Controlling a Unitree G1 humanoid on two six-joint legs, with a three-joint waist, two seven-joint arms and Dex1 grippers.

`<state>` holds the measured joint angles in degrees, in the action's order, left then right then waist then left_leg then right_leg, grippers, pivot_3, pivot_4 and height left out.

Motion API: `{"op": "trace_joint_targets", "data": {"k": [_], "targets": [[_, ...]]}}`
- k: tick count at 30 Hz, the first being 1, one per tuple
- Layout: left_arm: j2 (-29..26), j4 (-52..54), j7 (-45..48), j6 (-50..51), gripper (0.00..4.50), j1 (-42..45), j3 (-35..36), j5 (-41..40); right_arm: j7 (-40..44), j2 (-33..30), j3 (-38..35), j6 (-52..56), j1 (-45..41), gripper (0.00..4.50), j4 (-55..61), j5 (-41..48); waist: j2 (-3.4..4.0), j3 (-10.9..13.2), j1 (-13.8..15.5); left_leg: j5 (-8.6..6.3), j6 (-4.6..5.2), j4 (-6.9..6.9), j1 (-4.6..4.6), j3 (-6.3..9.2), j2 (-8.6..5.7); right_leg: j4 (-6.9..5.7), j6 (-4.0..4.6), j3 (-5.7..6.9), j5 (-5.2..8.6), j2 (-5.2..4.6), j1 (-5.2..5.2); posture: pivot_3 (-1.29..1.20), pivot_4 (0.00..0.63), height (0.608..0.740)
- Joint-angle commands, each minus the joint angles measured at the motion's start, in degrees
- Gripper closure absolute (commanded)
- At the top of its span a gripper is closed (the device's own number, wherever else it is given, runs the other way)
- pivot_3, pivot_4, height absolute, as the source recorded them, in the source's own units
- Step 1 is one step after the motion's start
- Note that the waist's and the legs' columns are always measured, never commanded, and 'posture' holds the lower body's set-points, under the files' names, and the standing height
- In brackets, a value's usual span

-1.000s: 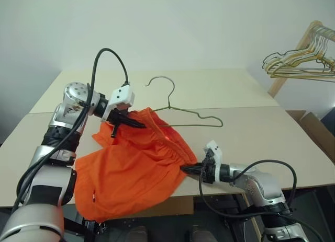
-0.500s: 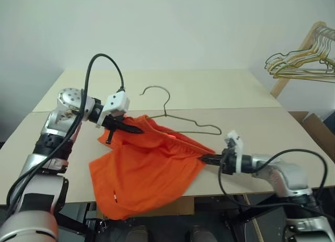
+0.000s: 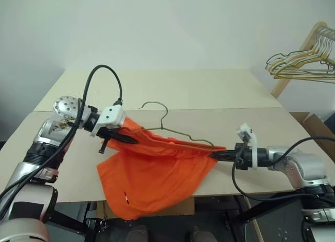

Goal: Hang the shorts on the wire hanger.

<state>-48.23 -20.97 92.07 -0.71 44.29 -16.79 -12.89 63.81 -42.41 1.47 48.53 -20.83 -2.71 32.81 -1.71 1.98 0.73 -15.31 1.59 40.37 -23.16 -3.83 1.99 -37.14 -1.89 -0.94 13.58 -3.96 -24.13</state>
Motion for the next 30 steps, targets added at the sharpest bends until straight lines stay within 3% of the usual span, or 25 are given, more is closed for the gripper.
{"op": "trace_joint_targets", "data": {"k": [1,17,26,30], "targets": [[-2.6,-3.51,-0.13,-0.86,4.5,0.37,1.42,3.47,0.14,-3.59,-2.3,-1.11,-0.34,4.49,-1.06,-1.56,0.0,0.0,0.0,0.0,0.0,0.0,0.0,0.0,0.0,0.0,0.0,0.01,0.0,0.0,0.0,0.05,0.0,0.74],[-1.71,-6.98,-1.15,-5.3,4.5,-1.5,-0.92,9.12,3.2,-5.56,-4.0,-3.71,0.59,4.49,4.3,0.71,0.0,0.0,0.0,0.0,0.0,0.01,-0.02,-0.01,0.0,-0.01,0.0,0.01,0.0,0.0,-0.01,0.03,0.0,0.74],[3.47,-8.57,-1.86,-5.61,4.5,1.42,-2.61,10.92,1.09,-3.24,0.22,-3.36,-0.2,4.49,15.56,1.01,0.0,0.0,0.11,0.0,0.0,0.02,-0.02,-0.01,0.0,0.0,0.0,0.03,0.0,-0.01,0.0,0.01,0.0,0.74],[6.07,-10.04,-2.47,-5.26,4.5,3.28,-2.27,11.58,0.21,-2.88,1.84,-2.59,0.03,3.37,18.85,1.38,0.0,0.0,-0.01,0.0,0.0,0.02,-0.02,-0.02,0.0,0.0,0.0,0.03,0.0,-0.01,-0.01,0.01,0.0,0.74]]}}
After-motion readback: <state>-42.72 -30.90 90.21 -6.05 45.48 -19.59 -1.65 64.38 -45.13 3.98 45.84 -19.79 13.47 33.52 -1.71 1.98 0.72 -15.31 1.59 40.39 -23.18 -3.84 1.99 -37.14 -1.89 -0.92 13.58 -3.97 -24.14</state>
